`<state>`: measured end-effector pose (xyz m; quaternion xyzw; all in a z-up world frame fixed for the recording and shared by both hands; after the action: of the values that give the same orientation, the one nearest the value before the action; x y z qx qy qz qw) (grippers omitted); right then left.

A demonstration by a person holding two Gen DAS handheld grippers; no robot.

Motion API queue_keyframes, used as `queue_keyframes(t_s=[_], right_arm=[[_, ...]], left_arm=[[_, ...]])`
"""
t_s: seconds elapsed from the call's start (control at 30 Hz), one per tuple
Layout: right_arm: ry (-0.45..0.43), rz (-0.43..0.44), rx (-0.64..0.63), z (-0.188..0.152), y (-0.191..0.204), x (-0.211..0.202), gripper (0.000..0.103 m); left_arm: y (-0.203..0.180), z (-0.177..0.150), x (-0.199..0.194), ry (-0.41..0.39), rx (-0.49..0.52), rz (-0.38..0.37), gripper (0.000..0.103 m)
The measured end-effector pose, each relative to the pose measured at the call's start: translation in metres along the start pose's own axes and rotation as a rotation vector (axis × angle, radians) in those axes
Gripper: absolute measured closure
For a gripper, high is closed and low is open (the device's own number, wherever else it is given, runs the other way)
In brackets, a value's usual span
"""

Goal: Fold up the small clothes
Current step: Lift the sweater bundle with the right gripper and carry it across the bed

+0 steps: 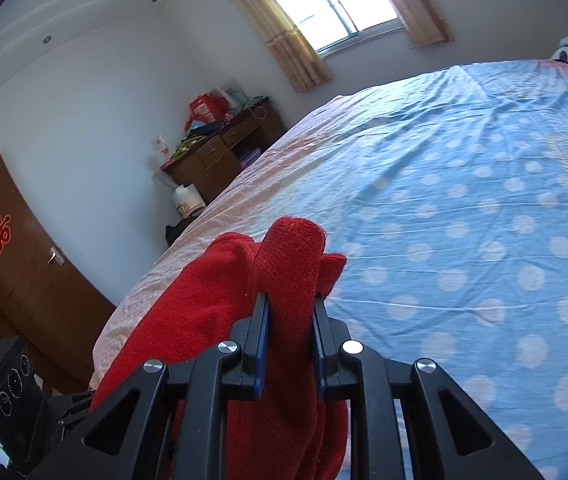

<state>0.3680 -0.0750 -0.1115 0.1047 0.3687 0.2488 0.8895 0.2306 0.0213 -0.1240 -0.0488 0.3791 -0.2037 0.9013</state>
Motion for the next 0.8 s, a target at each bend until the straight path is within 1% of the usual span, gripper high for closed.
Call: queue_keyframes(t_s=[0.17, 0.37, 0.67, 0.8], right_arm=[[0.023, 0.029, -0.027, -0.002, 0.026, 0.017, 0.085], [0.044, 0.053, -0.051, -0.002, 0.051, 0.035, 0.085], [0.085, 0.065, -0.105, -0.005, 0.087, 0.059, 0.085], [0.1, 0.075, -0.141, -0.006, 0.111, 0.072, 0.085]], left_arm=[[0.014, -0.005, -0.007, -0.013, -0.029, 0.031, 0.061], [0.034, -0.022, -0.027, -0.03, -0.063, 0.055, 0.061], [0.058, -0.033, -0.04, -0.056, -0.116, 0.078, 0.061], [0.069, -0.04, -0.047, -0.069, -0.14, 0.097, 0.061]])
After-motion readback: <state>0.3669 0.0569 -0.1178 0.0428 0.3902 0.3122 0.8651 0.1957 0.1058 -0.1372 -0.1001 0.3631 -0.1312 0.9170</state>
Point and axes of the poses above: each gripper's, at about its wrist camera, not at the fingertips, and x roughly the way its jaws point, y to its left, z to its top, the point moved 3 cm from there along x, roughly the way its jaws point, and after that the axes turned 11 degrees about -z, right-handed, at the moved point
